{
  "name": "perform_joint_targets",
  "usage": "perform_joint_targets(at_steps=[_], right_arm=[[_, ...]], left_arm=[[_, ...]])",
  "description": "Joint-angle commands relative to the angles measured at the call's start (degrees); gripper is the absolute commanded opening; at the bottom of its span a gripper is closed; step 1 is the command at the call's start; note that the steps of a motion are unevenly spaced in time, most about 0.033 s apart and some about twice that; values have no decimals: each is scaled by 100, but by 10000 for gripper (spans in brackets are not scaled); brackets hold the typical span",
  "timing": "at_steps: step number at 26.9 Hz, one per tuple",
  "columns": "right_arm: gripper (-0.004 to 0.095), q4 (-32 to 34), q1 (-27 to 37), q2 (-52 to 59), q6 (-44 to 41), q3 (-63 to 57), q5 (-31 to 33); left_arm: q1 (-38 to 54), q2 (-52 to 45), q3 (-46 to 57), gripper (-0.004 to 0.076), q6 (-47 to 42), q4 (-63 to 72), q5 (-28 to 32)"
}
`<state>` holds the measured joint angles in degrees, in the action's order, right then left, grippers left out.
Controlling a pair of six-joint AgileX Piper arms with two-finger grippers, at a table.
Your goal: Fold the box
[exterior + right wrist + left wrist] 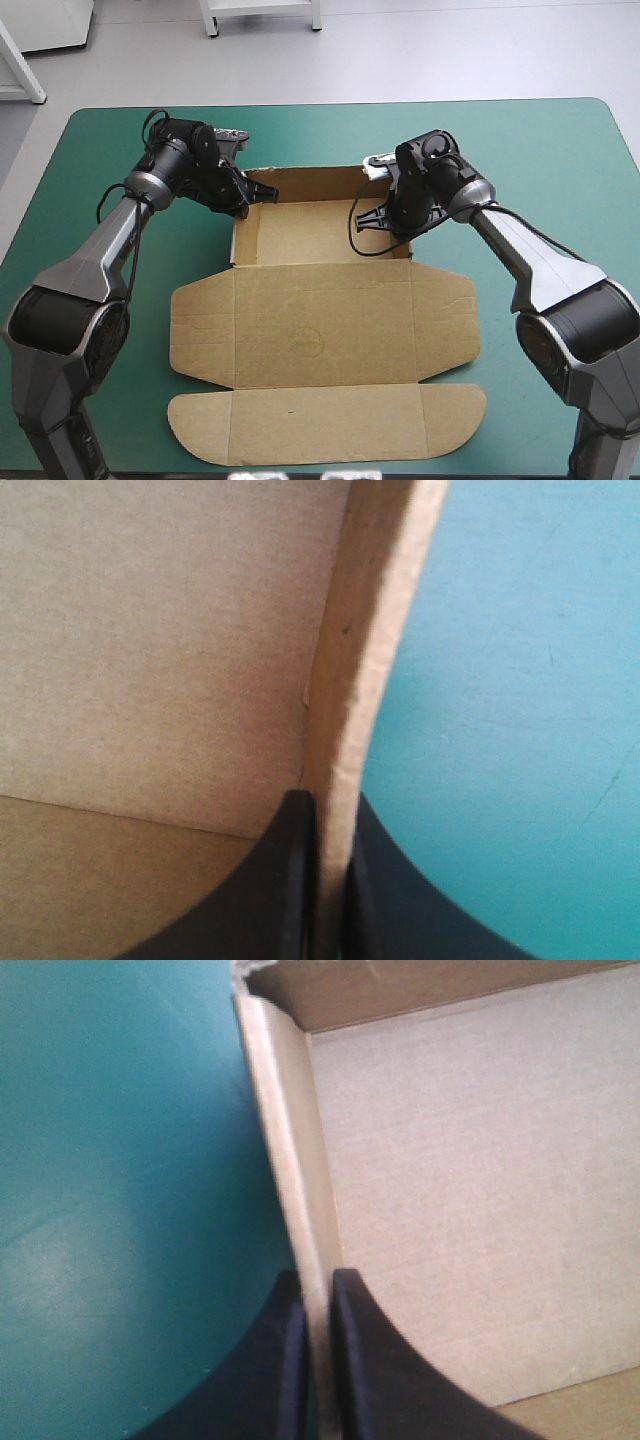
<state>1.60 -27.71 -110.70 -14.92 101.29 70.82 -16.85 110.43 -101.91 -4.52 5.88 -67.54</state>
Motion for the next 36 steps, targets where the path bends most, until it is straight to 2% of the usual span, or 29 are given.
perform_joint_targets(at_steps=[1,3,8,10,16,25,32,36], right_arm=[[46,-19,-68,181,150,194,-60],[118,123,-68,181,150,297,-34],[392,343,-68,181,17,399,33],[456,407,-68,192,-87,402,12],[501,535,-68,213,-87,562,55],[505,609,-68,272,-77,1039,55],[505,661,-68,674,101,1134,55],[505,670,-68,1012,196,1122,55]], left_arm=[[-89,-246,-132,1,165,256,20],[-89,-246,-132,46,224,256,9],[-89,-246,-132,181,224,257,37],[-89,-246,-132,263,224,250,58],[-89,-246,-132,478,209,236,69],[-89,-500,-135,498,264,225,116],[-89,-1296,-110,498,761,437,119],[-89,-1945,263,496,1024,577,467]])
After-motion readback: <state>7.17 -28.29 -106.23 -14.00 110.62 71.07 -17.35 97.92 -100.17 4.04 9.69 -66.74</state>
